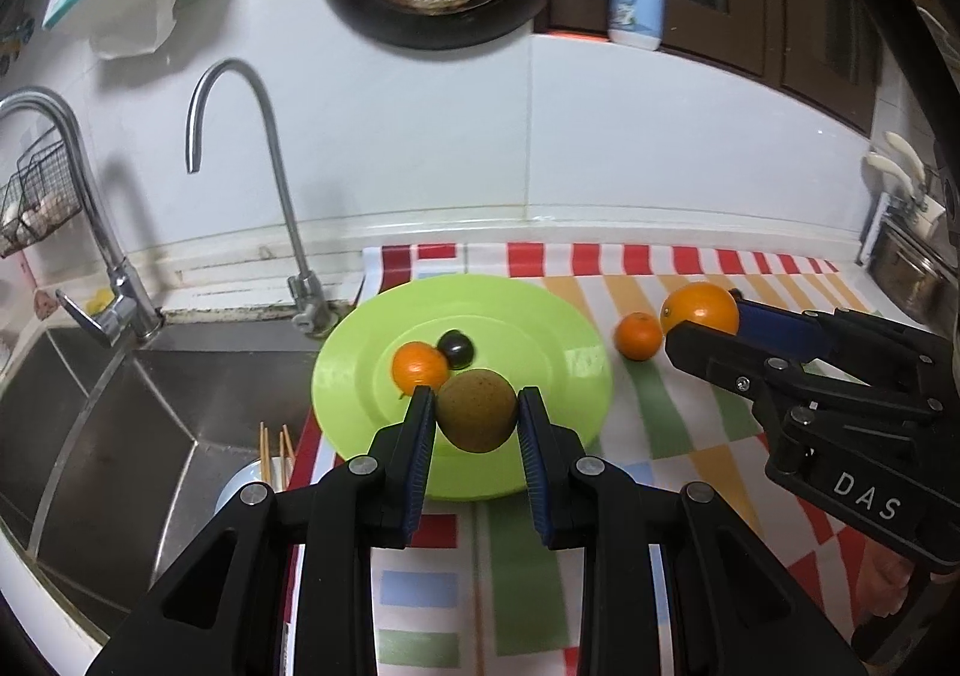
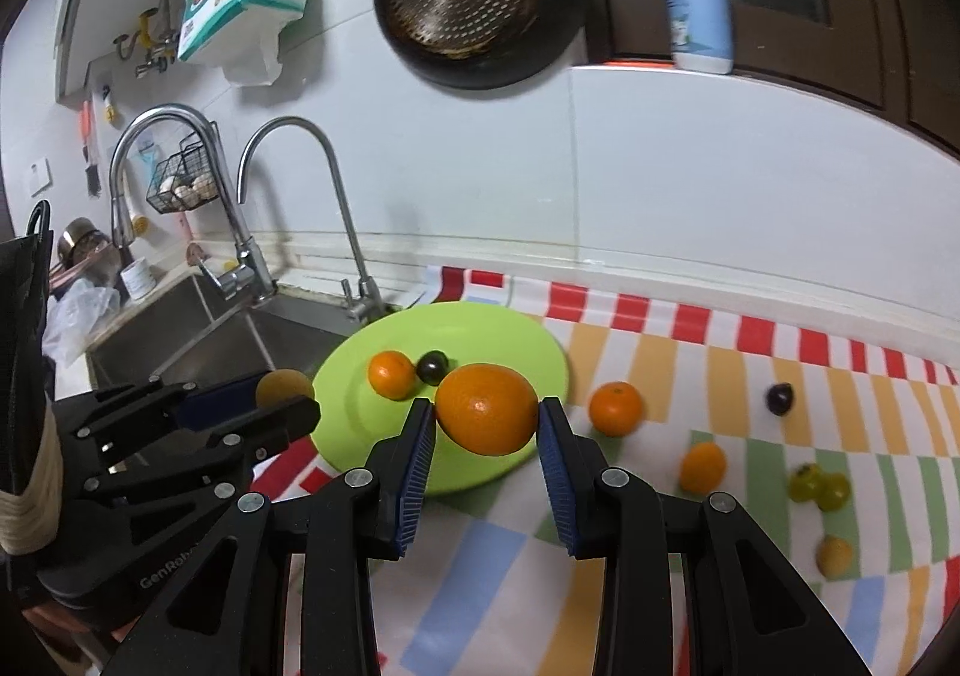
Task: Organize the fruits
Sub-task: 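Place the yellow fruit on the plate with the left gripper while the right places the orange, then move both grippers back toward the remaining fruits on the cloth, then grasp an orange with the left gripper while the right grasps a yellow fruit, lift both, then carry the orange and yellow fruit onto the green plate and open both grippers, then move both grippers back toward the last orange and the green fruits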
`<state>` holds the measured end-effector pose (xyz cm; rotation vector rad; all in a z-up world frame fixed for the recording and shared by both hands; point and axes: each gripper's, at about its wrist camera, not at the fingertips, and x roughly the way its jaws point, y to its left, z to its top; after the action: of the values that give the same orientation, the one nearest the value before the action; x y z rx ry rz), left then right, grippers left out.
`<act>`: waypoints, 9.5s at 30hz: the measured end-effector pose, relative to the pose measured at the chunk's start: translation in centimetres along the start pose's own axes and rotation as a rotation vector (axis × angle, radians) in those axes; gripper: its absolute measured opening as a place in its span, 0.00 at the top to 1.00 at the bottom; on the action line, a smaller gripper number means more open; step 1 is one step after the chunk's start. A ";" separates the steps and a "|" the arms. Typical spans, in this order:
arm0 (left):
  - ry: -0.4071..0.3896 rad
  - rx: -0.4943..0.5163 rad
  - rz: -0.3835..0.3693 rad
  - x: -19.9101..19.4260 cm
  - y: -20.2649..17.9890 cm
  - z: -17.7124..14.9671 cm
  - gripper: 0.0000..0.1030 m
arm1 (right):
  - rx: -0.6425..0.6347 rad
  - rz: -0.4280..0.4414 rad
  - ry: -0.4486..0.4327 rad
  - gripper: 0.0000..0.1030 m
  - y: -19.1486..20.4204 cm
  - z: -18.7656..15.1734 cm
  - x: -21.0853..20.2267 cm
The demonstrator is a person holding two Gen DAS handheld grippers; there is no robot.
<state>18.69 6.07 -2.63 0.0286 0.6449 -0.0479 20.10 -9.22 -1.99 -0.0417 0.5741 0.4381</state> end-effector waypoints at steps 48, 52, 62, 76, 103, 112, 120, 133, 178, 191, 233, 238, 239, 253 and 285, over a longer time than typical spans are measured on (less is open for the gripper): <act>0.007 0.004 0.006 0.0 -0.1 0.2 0.49 | 0.024 -0.034 0.045 0.50 -1.9 -0.2 2.0; -0.029 0.020 -0.006 -2.0 -1.1 0.2 0.45 | 0.030 -0.085 0.006 0.49 -2.0 -0.6 -1.1; -0.089 0.062 -0.056 -5.2 -4.0 0.2 0.31 | 0.059 -0.240 -0.065 0.42 -2.9 -2.3 -7.5; -0.147 0.148 -0.130 -5.0 -8.4 1.2 0.21 | 0.186 -0.446 -0.108 0.42 -7.0 -4.2 -11.6; -0.063 0.334 -0.282 4.2 -14.7 2.7 0.22 | 0.371 -0.552 0.027 0.43 -14.6 -7.7 -7.7; 0.022 0.366 -0.325 8.7 -16.2 2.0 0.30 | 0.403 -0.524 0.094 0.48 -16.1 -8.8 -4.9; 0.094 0.372 -0.358 12.0 -17.4 1.6 0.39 | 0.420 -0.507 0.138 0.58 -17.2 -9.2 -2.9; 0.176 0.386 -0.374 14.9 -18.8 1.5 0.62 | 0.445 -0.481 0.170 0.69 -18.4 -9.6 -1.0; -0.009 0.170 -0.258 1.1 -10.3 2.5 0.69 | 0.188 -0.296 -0.018 0.72 -8.7 -3.5 -7.0; -0.036 0.126 -0.179 -1.9 -6.1 1.5 0.69 | 0.109 -0.216 -0.039 0.72 -4.3 -2.7 -6.8; 0.129 -0.003 -0.058 7.1 4.5 -0.7 0.69 | -0.021 0.023 0.182 0.72 1.8 -0.6 9.2; 0.142 -0.003 -0.061 8.0 4.5 -0.8 0.69 | -0.018 0.032 0.203 0.72 1.6 -0.8 10.6; 0.142 -0.005 -0.061 8.1 4.6 -0.8 0.68 | -0.016 0.033 0.206 0.72 1.6 -0.8 10.8; 0.032 0.023 -0.029 3.5 3.4 0.6 0.47 | 0.035 -0.057 0.117 0.62 0.1 -0.4 6.1; -0.140 0.099 -0.091 -5.0 -5.4 0.4 0.17 | 0.140 -0.349 -0.064 0.49 -5.0 -3.6 -9.0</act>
<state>14.65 0.84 0.67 0.0906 0.5033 -0.1678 13.52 -17.80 -0.62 0.0064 0.5202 0.0590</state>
